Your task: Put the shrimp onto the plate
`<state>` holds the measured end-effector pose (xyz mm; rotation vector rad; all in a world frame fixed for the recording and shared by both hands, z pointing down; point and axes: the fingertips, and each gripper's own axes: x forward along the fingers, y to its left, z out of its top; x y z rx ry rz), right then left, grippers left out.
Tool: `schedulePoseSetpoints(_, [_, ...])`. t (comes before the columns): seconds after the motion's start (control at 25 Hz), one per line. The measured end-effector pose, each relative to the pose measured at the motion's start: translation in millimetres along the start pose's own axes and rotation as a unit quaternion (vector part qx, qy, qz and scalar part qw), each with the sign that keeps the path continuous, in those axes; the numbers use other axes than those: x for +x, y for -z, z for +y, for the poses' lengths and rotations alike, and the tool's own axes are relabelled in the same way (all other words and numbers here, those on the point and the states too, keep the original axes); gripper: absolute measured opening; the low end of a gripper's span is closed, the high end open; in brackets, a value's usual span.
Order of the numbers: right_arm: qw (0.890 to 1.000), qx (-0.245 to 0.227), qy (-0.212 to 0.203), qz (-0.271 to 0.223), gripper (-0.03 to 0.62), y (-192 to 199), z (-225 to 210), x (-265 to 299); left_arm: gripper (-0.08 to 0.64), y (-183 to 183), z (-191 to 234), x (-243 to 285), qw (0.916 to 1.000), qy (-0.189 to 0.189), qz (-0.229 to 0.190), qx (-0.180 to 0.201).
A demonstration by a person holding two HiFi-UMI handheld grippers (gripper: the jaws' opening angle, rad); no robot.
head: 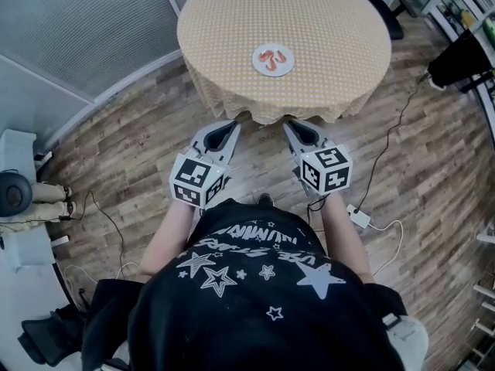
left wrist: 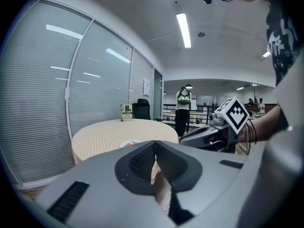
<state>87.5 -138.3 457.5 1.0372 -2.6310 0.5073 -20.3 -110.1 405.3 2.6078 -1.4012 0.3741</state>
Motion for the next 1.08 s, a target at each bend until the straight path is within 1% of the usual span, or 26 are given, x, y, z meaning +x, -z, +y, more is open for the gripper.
schedulePoseSetpoints(0.16, [1.000,0.003,0.008,0.000,0.051,0,23,-6,0.009,2,3,-22,1.0000,0.006,-0.001,-0.001])
schedulePoseSetpoints(0.24, [1.000,0.002,0.009,0.002,0.049,4,35,-11,0.008,5,4,-32,1.0000,0.009,-0.003,-0.002])
schedulePoseSetpoints(0.4, [1.000,0.009,0.025,0.006,0.049,13,48,-13,0.008,14,6,-49,0.9999,0.017,-0.001,-0.005])
schedulePoseSetpoints(0.84, [0.999,0.003,0.033,0.017,0.049,32,105,-28,0.009,25,0,-104,0.9994,0.032,-0.013,0.000])
schedulePoseSetpoints(1.08, [0.999,-0.011,0.027,0.017,0.049,32,145,-41,0.008,29,5,-140,0.9994,0.022,-0.020,-0.014])
